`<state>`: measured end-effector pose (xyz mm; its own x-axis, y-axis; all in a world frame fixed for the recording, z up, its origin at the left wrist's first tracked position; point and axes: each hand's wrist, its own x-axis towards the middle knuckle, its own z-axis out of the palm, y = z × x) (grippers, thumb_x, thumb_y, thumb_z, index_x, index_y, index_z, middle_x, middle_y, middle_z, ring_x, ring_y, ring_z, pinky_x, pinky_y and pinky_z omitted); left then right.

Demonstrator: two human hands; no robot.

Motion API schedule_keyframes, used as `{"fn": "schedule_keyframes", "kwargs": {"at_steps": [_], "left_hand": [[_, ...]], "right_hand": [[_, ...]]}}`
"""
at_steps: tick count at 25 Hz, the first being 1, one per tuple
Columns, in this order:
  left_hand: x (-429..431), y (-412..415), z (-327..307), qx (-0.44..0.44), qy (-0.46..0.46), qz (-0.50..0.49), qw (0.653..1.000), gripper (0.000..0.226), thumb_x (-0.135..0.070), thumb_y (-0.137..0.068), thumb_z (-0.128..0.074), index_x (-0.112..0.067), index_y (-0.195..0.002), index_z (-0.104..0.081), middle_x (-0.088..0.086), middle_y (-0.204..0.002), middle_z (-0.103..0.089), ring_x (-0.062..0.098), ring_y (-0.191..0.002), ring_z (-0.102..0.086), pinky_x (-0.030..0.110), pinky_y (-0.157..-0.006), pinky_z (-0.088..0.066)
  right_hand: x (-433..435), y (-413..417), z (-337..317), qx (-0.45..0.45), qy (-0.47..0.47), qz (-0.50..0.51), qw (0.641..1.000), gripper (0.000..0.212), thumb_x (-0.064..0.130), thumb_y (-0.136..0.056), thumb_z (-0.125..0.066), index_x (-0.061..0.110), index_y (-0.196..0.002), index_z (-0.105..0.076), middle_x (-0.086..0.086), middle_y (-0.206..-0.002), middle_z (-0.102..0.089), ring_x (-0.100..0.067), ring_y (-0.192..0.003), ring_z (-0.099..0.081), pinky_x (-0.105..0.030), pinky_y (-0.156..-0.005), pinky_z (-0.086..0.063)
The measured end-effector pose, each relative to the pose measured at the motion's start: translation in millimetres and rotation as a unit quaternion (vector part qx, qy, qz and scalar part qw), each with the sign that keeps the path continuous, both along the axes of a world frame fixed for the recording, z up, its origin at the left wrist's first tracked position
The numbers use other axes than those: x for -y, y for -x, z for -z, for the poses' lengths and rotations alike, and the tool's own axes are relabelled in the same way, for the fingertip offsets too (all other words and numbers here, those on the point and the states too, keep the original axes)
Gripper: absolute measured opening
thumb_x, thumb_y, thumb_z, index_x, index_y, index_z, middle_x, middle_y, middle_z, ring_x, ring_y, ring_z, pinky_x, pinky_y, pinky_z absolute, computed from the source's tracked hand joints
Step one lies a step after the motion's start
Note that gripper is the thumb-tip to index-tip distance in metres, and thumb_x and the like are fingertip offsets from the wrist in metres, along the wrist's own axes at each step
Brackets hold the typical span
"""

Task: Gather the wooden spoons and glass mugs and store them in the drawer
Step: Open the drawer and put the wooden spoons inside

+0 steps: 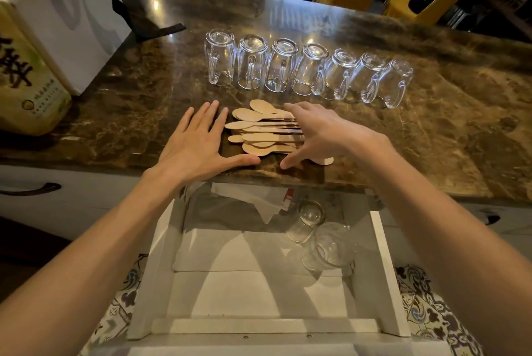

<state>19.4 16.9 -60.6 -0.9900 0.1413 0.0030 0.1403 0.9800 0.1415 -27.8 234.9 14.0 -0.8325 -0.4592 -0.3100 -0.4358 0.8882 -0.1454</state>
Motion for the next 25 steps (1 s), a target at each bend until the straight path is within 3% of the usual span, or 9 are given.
{"fn": "schedule_keyframes", "kwargs": {"at_steps": [4,10,14,20,25], "left_hand": [[2,1,2,-0.001,0.003,-0.003,1.0,0.13,-0.1,-0.051,-0.003,-0.017,-0.15,-0.002,0.003,-0.159,0.003,0.014,-0.145,0.007,0.039,-0.118,0.004],[3,3,2,-0.008,0.001,-0.002,1.0,0.129,-0.1,-0.052,-0.004,-0.017,-0.15,-0.002,0.003,-0.159,0.003,0.014,-0.145,0.007,0.039,-0.118,0.005],[3,4,2,-0.014,-0.002,-0.002,1.0,0.128,-0.1,-0.052,-0.004,-0.017,-0.15,-0.003,0.003,-0.159,0.002,0.014,-0.145,0.007,0.038,-0.118,0.005],[3,7,6,-0.012,0.001,-0.003,1.0,0.128,-0.1,-0.052,-0.004,-0.018,-0.15,-0.001,0.002,-0.159,0.004,0.013,-0.145,0.008,0.037,-0.118,0.007],[4,7,9,-0.015,-0.002,-0.005,1.0,0.128,-0.101,-0.052,-0.005,-0.019,-0.15,-0.001,0.003,-0.159,0.003,0.014,-0.145,0.008,0.038,-0.118,0.006]], "right_hand": [[8,13,5,0.023,-0.039,-0.014,0.999,0.12,0.059,-0.059,-0.078,0.015,-0.149,-0.012,-0.004,-0.155,-0.023,-0.027,-0.141,-0.02,-0.046,-0.114,-0.016],[21,27,-1,0.017,-0.064,-0.015,0.998,0.102,0.053,-0.061,-0.08,0.017,-0.142,-0.029,-0.004,-0.136,-0.045,-0.03,-0.123,-0.043,-0.044,-0.101,-0.037],[26,28,-4,0.021,-0.077,-0.022,0.997,0.088,0.05,-0.063,-0.08,0.016,-0.134,-0.042,-0.004,-0.125,-0.048,-0.029,-0.112,-0.048,-0.044,-0.094,-0.045],[31,24,-3,0.015,-0.1,-0.051,0.994,0.071,0.043,-0.07,-0.077,0.015,-0.129,-0.049,-0.005,-0.12,-0.051,-0.026,-0.105,-0.052,-0.04,-0.088,-0.049],[36,13,3,-0.038,-0.085,-0.065,0.994,0.057,0.042,-0.074,-0.072,0.011,-0.117,-0.05,-0.004,-0.098,-0.053,-0.022,-0.085,-0.05,-0.033,-0.07,-0.046]]}}
